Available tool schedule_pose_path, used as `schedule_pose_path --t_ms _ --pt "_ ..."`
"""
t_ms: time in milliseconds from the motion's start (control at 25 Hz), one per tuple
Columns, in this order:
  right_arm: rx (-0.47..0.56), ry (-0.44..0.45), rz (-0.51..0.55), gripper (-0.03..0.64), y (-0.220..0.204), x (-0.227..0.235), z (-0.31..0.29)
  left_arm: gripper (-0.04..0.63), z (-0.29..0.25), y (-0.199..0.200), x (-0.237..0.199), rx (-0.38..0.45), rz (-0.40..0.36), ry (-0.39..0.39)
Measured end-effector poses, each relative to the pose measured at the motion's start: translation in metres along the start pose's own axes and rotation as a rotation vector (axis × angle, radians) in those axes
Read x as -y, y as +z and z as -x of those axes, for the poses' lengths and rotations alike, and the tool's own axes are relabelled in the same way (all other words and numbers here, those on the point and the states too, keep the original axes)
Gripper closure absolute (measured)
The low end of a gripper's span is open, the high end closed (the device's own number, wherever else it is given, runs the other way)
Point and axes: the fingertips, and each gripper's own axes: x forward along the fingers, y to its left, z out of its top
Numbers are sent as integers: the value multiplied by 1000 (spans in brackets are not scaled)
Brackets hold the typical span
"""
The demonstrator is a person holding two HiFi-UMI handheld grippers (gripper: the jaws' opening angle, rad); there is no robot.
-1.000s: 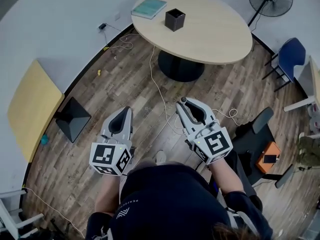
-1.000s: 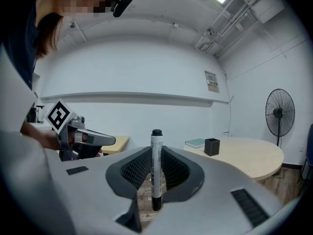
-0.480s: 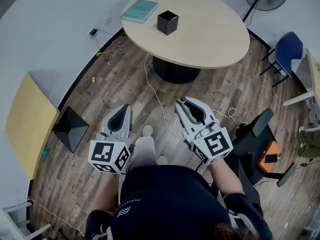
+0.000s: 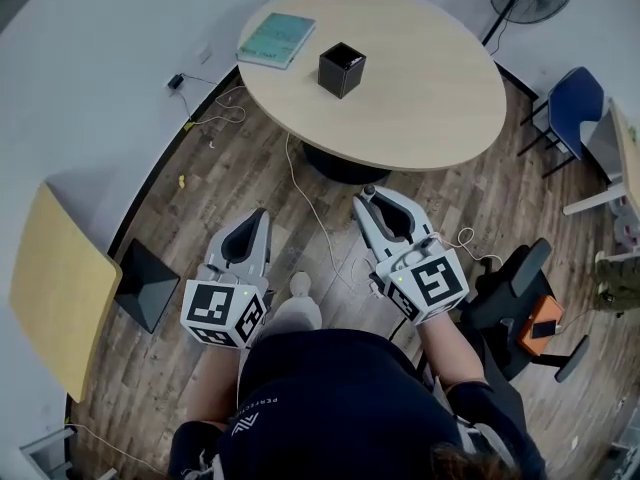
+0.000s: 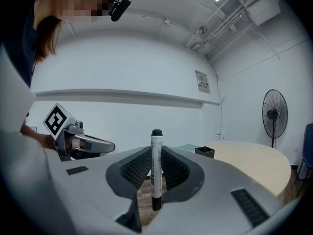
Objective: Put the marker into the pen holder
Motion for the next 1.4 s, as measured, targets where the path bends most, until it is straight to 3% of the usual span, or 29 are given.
schedule_pose_path --t_ms 520,800,1400 --pt "2 -50 -2 560 16 34 -106 588 -70 20 -80 -25 -2 -59" --pt "9 -68 9 560 24 74 -135 588 -119 27 -87 -31 3 -93" --pt "29 6 3 560 34 179 -213 588 -237 54 -106 -34 5 -38"
